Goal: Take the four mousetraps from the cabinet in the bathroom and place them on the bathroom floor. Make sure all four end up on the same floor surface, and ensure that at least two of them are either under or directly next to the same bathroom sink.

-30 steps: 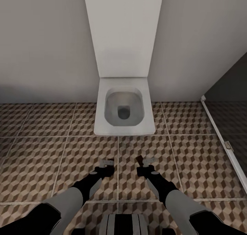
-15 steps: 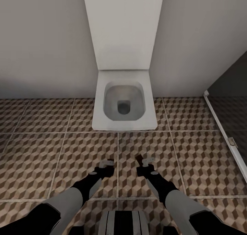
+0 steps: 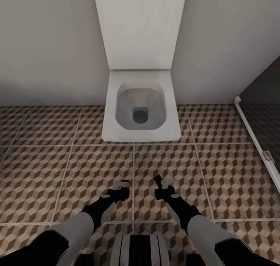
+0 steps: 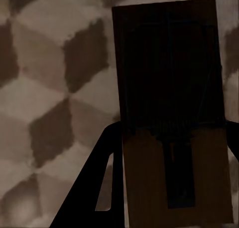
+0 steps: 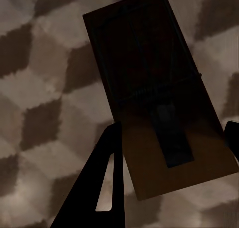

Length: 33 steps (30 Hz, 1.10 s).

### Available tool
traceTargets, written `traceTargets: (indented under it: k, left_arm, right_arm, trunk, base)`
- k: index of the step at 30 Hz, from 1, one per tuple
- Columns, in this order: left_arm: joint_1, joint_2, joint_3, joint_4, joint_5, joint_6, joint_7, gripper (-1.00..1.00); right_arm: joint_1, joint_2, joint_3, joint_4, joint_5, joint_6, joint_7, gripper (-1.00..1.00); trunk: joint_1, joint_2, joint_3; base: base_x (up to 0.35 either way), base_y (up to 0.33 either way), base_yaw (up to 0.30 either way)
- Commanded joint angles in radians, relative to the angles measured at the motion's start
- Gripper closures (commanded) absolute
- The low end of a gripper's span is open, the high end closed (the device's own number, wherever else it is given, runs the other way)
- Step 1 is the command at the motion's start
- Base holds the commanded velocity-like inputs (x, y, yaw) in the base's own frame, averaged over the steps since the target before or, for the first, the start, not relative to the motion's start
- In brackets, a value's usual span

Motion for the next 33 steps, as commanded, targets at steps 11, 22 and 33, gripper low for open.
traceTargets:
  k: [11, 22, 33]
  left_arm:
    - [0.0, 0.0, -0.009, -0.002, 0.007, 0.004, 0.01, 1.0]
    - [0.0, 0.001, -0.009, -0.005, 0.007, 0.001, 0.009, 1.0]
    - [0.0, 0.002, -0.009, -0.005, 0.008, -0.03, 0.008, 1.0]
  right_arm:
    - [0.0, 0.0, 0.007, -0.001, -0.003, 0.005, -0.006, 1.0]
    - [0.0, 0.0, 0.007, -0.001, -0.003, 0.005, -0.006, 1.0]
    - [0.0, 0.0, 0.007, -0.001, -0.003, 0.005, -0.006, 1.0]
  trunk:
    - [0.039, -0.071, -0.053]
    - [0.041, -0.072, -0.089]
    - [0.041, -0.072, -0.09]
  base:
    - [0.0, 0.0, 0.0]
    - [0.0, 0.0, 0.0]
    - [0.008, 0.002, 0.0]
